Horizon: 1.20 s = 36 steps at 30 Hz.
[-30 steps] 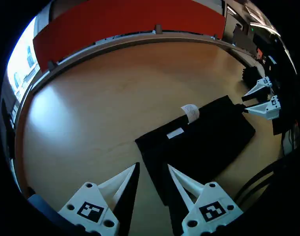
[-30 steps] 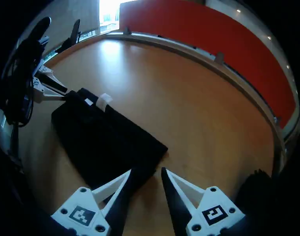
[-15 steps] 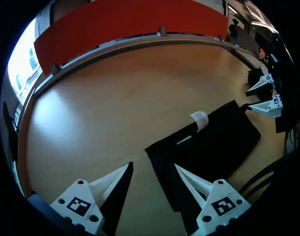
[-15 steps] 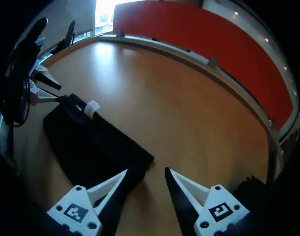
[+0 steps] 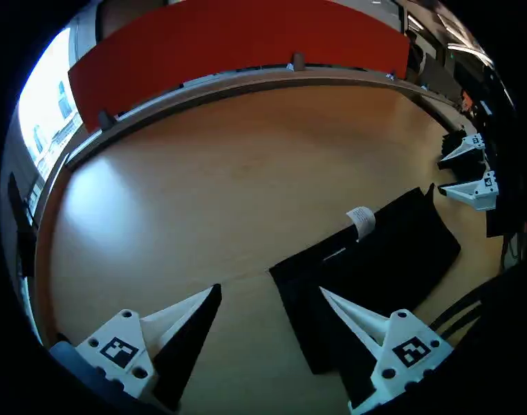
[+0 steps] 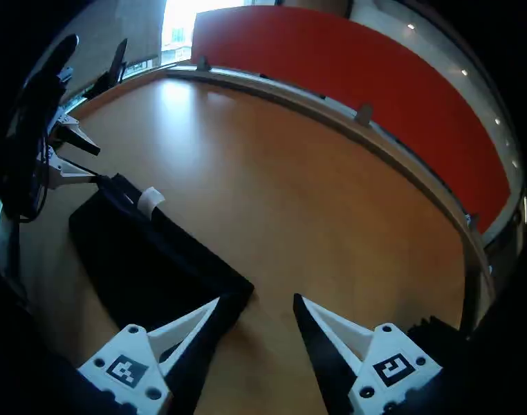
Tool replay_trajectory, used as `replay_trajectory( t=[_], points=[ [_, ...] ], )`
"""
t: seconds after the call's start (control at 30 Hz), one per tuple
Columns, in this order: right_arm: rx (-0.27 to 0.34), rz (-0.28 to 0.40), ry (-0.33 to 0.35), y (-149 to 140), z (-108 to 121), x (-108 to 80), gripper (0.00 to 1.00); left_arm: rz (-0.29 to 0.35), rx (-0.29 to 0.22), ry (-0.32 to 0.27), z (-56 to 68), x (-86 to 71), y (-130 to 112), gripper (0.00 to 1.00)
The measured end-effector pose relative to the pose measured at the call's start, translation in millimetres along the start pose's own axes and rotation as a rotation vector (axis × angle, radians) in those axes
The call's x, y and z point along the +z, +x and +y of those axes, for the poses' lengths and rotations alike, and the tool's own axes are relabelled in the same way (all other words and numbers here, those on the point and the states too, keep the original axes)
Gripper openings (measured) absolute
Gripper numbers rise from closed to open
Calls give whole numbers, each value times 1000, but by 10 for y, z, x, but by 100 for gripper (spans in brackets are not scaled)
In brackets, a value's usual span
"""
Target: Fold towel
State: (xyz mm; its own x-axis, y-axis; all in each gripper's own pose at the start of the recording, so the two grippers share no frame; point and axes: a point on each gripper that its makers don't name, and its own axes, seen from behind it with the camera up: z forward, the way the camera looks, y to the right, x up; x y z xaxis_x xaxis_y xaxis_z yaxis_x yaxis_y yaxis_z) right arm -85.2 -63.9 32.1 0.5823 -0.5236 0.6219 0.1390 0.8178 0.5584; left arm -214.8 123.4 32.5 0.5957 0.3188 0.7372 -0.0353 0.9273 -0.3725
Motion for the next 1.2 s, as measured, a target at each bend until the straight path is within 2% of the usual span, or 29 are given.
replay_trajectory(
  t=[0.2,0.27,0.5,0.9,1.2],
  points=[
    [17,15,-2,9,-7,-51,94,19,-17,5,-29,-77,43,97],
    [24,18,2,-5,-36,-79,96,22,-28,3,-24,-107,30,97],
    [46,26,11,-90,-155,-217,97,19,-58,-5,28,-229,-99,97],
    [69,13,24,-388,-410,-486,96,0,-98,-9,133,-448,-465,97],
    [82,2,19,-563,-495,-624,96,-10,-136,-10,209,-600,-681,97]
  ],
)
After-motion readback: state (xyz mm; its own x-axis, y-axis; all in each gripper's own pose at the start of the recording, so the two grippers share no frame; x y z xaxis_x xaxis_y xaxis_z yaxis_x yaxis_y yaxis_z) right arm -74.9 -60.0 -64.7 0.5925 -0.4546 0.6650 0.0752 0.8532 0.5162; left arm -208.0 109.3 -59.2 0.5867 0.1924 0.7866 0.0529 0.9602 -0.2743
